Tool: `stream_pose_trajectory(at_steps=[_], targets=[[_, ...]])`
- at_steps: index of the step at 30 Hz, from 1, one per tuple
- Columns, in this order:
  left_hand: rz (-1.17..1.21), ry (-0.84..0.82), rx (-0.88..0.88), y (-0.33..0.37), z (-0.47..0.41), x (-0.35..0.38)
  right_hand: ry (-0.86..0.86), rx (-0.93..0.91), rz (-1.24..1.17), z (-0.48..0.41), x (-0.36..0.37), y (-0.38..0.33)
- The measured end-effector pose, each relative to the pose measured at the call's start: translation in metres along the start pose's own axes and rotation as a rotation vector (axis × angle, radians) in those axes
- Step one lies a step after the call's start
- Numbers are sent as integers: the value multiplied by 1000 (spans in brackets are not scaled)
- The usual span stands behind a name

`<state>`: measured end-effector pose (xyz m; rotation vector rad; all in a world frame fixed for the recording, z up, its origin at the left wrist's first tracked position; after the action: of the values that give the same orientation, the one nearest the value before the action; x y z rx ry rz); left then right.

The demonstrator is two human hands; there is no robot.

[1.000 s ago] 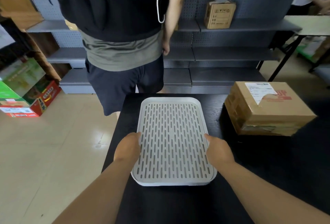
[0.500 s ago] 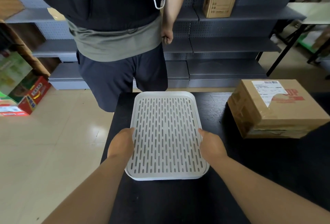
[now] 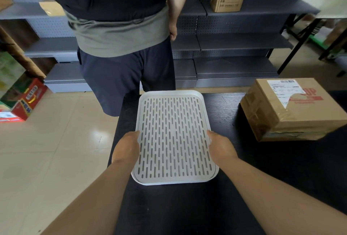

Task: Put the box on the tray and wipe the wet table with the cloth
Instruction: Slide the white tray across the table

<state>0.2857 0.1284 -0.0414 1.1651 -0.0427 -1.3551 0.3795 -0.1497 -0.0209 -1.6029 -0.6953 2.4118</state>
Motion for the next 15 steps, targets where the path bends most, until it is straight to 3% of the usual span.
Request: stream_pose_trajectory(at_steps=[7, 10, 15], targets=[[-567, 168, 286, 27, 12, -9, 135, -56, 66, 8, -14, -4], [-692, 272, 389, 48, 33, -11, 225, -75, 133, 19, -29, -6], [-823, 304, 520, 76, 72, 4, 262, -71, 216, 43, -46, 1]])
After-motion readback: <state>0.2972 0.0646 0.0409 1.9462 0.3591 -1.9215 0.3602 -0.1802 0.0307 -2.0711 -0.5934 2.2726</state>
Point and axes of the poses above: each hand's wrist, its own z-axis away from the middle knuckle, its own x-axis out of the palm, y = z × x, the point moved 9 cm from there along -z, towards the middle knuckle, and after that the axes turned 4 degrees about -x, right-handed, at the moved point
